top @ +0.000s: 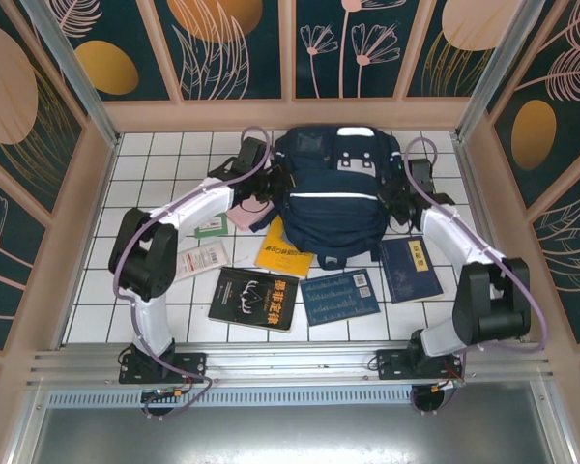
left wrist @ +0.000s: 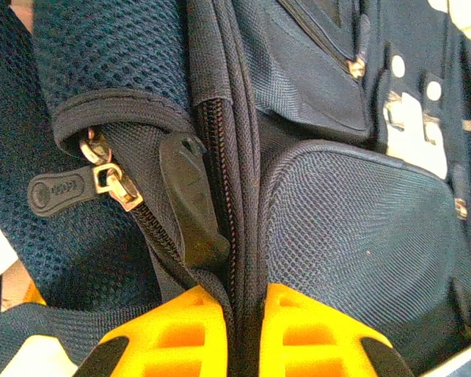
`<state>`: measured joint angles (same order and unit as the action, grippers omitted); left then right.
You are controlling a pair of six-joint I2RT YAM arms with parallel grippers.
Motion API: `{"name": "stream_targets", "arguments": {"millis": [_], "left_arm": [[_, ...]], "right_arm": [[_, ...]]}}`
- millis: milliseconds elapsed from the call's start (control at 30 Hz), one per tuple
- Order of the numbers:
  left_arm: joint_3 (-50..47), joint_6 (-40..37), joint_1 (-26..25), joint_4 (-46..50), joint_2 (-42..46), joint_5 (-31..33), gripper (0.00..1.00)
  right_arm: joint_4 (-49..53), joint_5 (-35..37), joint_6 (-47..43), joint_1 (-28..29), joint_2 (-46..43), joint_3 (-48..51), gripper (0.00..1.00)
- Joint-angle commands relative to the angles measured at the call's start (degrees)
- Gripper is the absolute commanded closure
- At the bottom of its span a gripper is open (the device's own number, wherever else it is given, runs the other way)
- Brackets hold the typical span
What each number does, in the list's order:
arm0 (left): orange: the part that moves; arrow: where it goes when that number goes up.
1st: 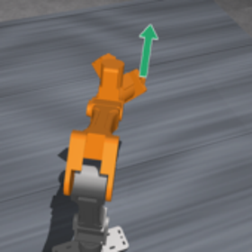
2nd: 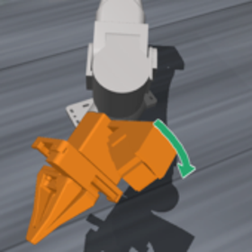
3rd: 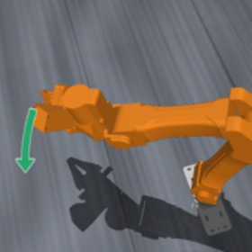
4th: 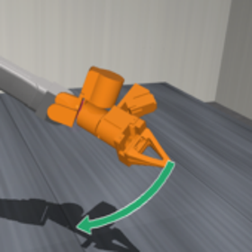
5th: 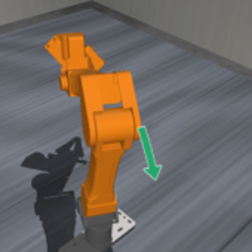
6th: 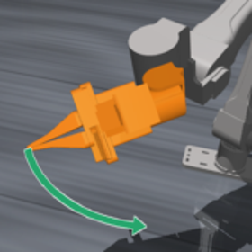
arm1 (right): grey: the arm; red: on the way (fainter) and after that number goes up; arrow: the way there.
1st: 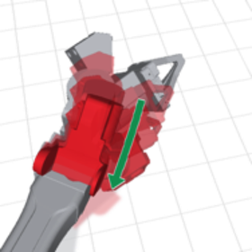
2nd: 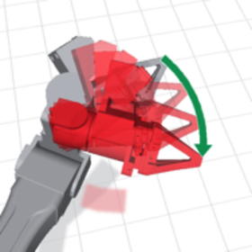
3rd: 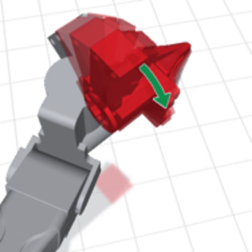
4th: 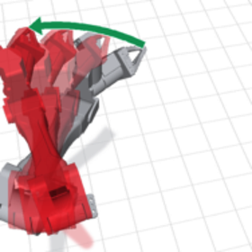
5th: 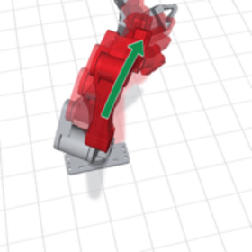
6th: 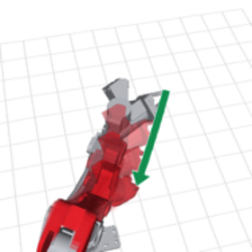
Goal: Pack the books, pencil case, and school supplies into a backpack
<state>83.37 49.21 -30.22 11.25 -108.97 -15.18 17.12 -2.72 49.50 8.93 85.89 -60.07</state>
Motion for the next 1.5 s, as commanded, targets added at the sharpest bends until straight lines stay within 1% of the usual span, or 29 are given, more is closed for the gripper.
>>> {"name": "stream_targets", "arguments": {"millis": [0, 33, 133, 167, 233, 267, 333, 367, 400, 467, 500, 533, 600, 667, 733, 767, 833, 900, 967, 1000, 1033, 1167, 1300, 1467], "left_arm": [[-3.33, 5.90, -2.28, -12.23, 5.38, -10.77, 1.00], [-3.83, 6.52, -2.66, -13.12, 5.58, -10.90, 1.00], [-4.26, 7.81, -4.08, -14.57, 5.37, -10.91, 1.00], [-4.60, 8.45, -4.64, -15.45, 5.19, -11.00, 1.00], [-5.43, 10.16, -5.91, -17.53, 4.66, -11.33, 1.00], [-5.67, 10.78, -6.70, -18.15, 4.28, -11.44, 1.00], [-5.97, 10.91, -8.07, -17.87, 3.77, -10.86, 1.00], [-6.26, 10.86, -8.53, -17.62, 3.81, -10.31, 0.98], [-6.81, 10.68, -9.00, -17.34, 4.00, -9.78, 0.88], [-7.98, 9.49, -9.40, -16.51, 4.99, -8.78, 0.65], [-8.45, 7.99, -9.49, -15.47, 5.89, -8.23, 0.54], [-8.58, 5.83, -9.51, -13.74, 6.86, -7.35, 0.47], [-8.00, 0.45, -9.46, -8.89, 8.88, -4.87, 0.39], [-7.40, -4.28, -9.35, -4.80, 11.71, -2.52, 0.33], [-6.94, -8.07, -9.41, -0.68, 14.70, 1.02, 0.32], [-6.69, -9.86, -9.35, 1.62, 15.79, 4.06, 0.31], [-7.32, -12.33, -9.03, 4.34, 18.69, 9.21, 0.31], [-9.06, -13.45, -8.04, 5.42, 21.20, 12.59, 0.30], [-11.30, -13.87, -6.10, 5.11, 23.05, 12.94, 0.30], [-12.53, -13.88, -4.94, 4.91, 23.71, 12.64, 0.30], [-13.84, -13.71, -3.93, 4.32, 24.25, 12.25, 0.30], [-18.50, -14.71, -1.79, 0.30, 26.59, 10.55, 0.30], [-19.45, -15.81, -1.69, -0.85, 26.81, 9.08, 0.30], [-20.84, -15.54, -1.69, -1.52, 26.79, 8.85, 0.30]], "right_arm": [[-6.00, -3.96, -6.97, 0.46, 4.27, -9.26, 0.83], [-4.23, -3.43, -8.10, 0.33, 6.49, -12.20, 0.70], [-0.17, -1.24, -10.25, 0.23, 11.01, -17.99, 0.36], [0.94, -0.11, -10.61, 0.36, 12.14, -19.22, 0.28], [2.43, 2.29, -11.29, 0.50, 13.07, -20.87, 0.18], [3.11, 3.27, -11.66, 0.72, 12.97, -21.18, 0.16], [3.51, 6.91, -12.89, 1.56, 11.82, -21.05, 0.15], [3.36, 8.14, -13.80, 2.24, 10.97, -20.44, 0.16], [3.18, 9.65, -14.84, 3.22, 9.63, -19.71, 0.16], [3.36, 11.70, -16.99, 5.15, 6.76, -18.37, 0.16], [3.50, 12.37, -18.31, 6.18, 5.24, -17.59, 0.17], [3.90, 13.32, -19.37, 7.30, 3.62, -16.84, 0.18], [3.19, 13.69, -21.48, 9.01, 0.03, -14.51, 0.19], [1.13, 10.15, -23.51, 10.23, -3.82, -11.40, 0.21], [1.47, 8.41, -23.55, 11.41, -6.41, -9.38, 0.24], [2.20, 7.42, -22.52, 11.72, -7.23, -8.65, 0.24], [4.69, 5.53, -17.01, 11.80, -8.29, -6.86, 0.27], [8.02, 4.91, -9.75, 11.84, -9.12, -5.02, 0.30], [10.67, 3.93, -2.41, 11.68, -10.81, -1.91, 0.38], [10.76, 3.84, 0.41, 11.58, -12.04, -0.06, 0.40], [10.27, 2.00, 3.79, 11.44, -13.59, 2.37, 0.41], [5.91, -2.28, 13.73, 9.94, -17.69, 10.43, 0.38], [2.47, -4.45, 17.43, 8.30, -17.37, 13.57, 0.37], [-2.04, -6.86, 19.35, 5.69, -14.51, 15.61, 0.37]]}}
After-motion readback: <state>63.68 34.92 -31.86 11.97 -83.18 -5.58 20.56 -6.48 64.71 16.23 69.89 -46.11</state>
